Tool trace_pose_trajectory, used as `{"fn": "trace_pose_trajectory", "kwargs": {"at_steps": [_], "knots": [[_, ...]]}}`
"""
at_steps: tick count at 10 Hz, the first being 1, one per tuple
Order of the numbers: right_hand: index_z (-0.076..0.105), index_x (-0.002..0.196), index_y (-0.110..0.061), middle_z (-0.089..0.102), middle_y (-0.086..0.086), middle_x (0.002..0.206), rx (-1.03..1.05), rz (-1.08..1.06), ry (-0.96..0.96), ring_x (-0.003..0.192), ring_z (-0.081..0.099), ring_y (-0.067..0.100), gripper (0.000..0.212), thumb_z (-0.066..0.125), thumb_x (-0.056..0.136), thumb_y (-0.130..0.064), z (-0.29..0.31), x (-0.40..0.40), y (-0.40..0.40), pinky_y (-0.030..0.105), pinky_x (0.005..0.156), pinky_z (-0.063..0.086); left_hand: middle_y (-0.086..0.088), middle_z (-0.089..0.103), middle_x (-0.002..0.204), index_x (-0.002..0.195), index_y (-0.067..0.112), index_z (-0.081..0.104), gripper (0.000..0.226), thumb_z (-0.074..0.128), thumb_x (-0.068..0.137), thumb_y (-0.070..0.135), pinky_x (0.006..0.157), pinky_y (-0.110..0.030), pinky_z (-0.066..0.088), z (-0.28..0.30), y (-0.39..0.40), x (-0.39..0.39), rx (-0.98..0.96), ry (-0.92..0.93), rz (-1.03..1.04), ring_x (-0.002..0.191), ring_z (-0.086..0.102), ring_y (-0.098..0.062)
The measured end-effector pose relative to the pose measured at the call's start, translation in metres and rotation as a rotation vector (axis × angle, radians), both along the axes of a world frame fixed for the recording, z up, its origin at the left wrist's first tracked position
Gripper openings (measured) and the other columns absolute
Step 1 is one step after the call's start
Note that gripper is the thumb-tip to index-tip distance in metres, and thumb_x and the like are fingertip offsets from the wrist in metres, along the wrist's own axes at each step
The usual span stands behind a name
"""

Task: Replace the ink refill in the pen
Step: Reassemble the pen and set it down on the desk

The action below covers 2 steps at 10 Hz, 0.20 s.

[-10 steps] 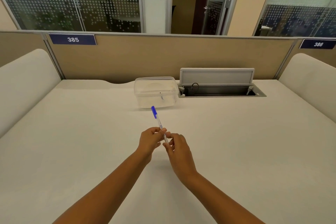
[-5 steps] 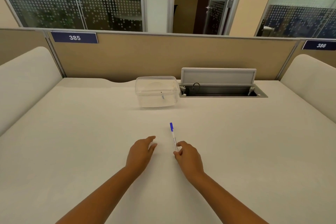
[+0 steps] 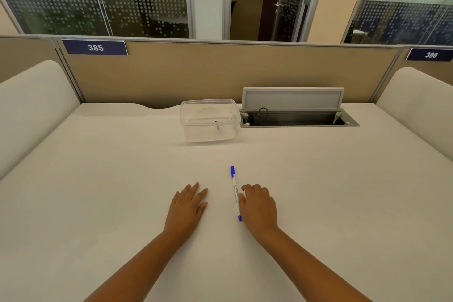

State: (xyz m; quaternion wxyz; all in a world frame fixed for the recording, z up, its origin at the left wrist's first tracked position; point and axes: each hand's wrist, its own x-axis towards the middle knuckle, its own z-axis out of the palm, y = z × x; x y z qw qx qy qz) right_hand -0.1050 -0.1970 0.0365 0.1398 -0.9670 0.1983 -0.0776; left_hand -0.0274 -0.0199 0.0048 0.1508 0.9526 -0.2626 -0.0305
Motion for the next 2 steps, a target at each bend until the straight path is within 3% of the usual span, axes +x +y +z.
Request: {"fn": "trace_pose_trajectory", "kwargs": {"at_steps": [1, 2], "knots": [[0.031, 0.141, -0.022, 0.030, 0.002, 0.152, -0.036, 0.041, 0.095, 0.138, 0.026, 0.020, 0.045, 0.026, 0.099, -0.033, -0.007, 0.000, -0.015, 0.037, 0.111, 0.023, 0.004, 0.015, 0.156, 0.143, 0.031, 0.023, 0.048, 0.026, 0.096, 0.041, 0.116, -0.032, 0.002, -0.002, 0.001, 0.001, -0.012, 0.010, -0.006, 0.144, 0.008, -0.015], [0.011, 0.148, -0.021, 0.004, -0.002, 0.159, -0.014, 0.095, 0.186, 0.146, 0.002, 0.016, 0.052, 0.018, 0.099, -0.038, -0.017, -0.001, -0.030, 0.043, 0.118, 0.002, 0.004, 0.012, 0.156, 0.144, 0.030, 0.019, 0.048, 0.023, 0.097, 0.039, 0.116, -0.033, 0.001, -0.003, 0.001, 0.000, -0.014, 0.006, -0.003, 0.144, 0.006, -0.015]]}}
